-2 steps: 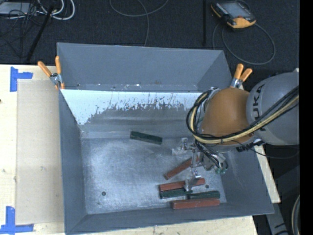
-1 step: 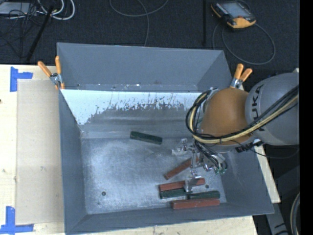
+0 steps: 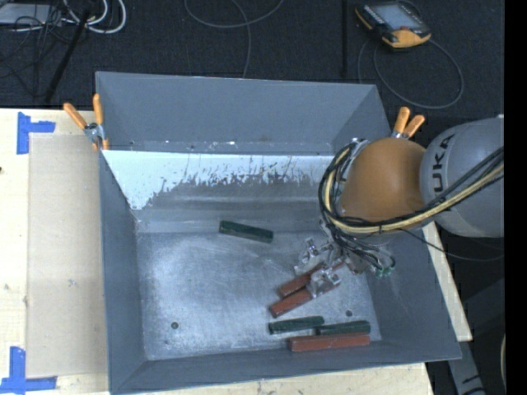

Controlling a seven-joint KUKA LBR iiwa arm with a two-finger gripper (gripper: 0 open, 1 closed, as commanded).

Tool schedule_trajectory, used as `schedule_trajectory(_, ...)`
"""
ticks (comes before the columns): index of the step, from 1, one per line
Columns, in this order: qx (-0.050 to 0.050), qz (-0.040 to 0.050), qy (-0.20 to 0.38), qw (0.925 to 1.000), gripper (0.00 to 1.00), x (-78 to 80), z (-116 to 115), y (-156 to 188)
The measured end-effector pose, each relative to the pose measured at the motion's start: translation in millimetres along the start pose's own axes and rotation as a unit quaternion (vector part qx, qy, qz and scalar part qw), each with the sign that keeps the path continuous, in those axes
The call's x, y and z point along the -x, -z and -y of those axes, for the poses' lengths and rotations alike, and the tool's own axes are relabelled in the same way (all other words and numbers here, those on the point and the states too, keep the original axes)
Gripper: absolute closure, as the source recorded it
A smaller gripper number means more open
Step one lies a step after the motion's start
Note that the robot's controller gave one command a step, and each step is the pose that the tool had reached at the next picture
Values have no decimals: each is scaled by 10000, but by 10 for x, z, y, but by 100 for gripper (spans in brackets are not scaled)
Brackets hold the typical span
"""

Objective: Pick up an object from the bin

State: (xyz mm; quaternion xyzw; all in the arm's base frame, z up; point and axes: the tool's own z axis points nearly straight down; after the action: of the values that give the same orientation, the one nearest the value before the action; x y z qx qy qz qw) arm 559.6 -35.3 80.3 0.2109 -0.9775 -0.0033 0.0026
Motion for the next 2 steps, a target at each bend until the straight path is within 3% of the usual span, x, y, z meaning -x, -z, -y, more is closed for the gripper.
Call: schedule_trajectory(2,-6,21,-6,10000,100,4,-2,24)
